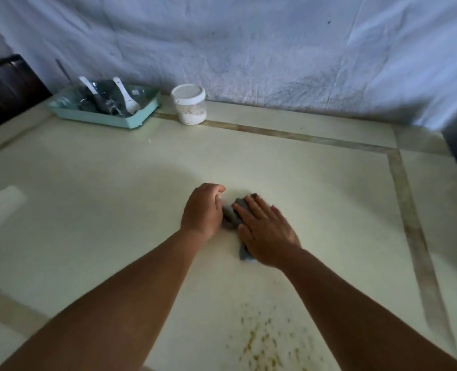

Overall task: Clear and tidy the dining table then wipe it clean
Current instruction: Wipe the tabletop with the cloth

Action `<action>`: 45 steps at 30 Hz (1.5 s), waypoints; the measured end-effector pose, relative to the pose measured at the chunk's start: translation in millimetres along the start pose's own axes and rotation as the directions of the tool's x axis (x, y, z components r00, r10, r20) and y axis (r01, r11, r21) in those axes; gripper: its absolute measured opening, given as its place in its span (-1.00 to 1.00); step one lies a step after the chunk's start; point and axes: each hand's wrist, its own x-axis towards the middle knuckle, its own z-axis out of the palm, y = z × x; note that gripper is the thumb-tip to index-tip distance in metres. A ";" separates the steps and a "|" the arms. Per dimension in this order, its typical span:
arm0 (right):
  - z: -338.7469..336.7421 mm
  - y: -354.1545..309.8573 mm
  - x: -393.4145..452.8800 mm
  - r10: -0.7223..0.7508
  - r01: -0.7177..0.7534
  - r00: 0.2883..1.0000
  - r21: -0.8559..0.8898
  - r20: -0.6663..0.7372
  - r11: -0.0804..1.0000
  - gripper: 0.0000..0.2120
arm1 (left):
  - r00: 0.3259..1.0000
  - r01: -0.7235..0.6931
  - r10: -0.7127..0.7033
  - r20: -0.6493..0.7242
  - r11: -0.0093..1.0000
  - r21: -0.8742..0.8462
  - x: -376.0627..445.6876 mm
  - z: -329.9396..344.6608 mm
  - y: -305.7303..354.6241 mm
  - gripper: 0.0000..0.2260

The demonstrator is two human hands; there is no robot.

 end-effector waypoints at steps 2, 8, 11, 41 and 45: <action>10.7 -35.0 -23.6 -0.071 0.072 0.997 -0.018 0.022 0.997 -0.48 | 0.999 0.011 -0.011 0.030 1.000 0.017 -35.7 -9.3 -3.2 -0.72; 40.9 -116.1 -84.5 -0.176 0.183 0.978 -0.054 0.114 0.982 -0.35 | 0.996 0.085 -0.085 0.026 0.996 0.024 -128.5 -45.3 -27.1 -0.73; 47.7 -134.6 -106.1 -0.194 0.194 0.974 0.015 0.117 0.981 -0.32 | 0.991 0.134 -0.134 -0.004 0.990 0.037 -160.5 -62.3 -41.0 -0.71; 12.4 -89.1 150.3 0.021 -0.021 0.999 -0.002 -0.040 1.000 -0.47 | 0.935 0.293 -0.275 -0.224 0.954 0.054 -74.3 -60.6 -106.3 -0.62; 29.2 -143.1 105.7 -0.366 0.374 0.927 -0.156 0.077 0.914 -0.32 | 0.934 0.272 -0.278 -0.222 0.961 -0.057 -70.8 -69.1 -105.6 -0.62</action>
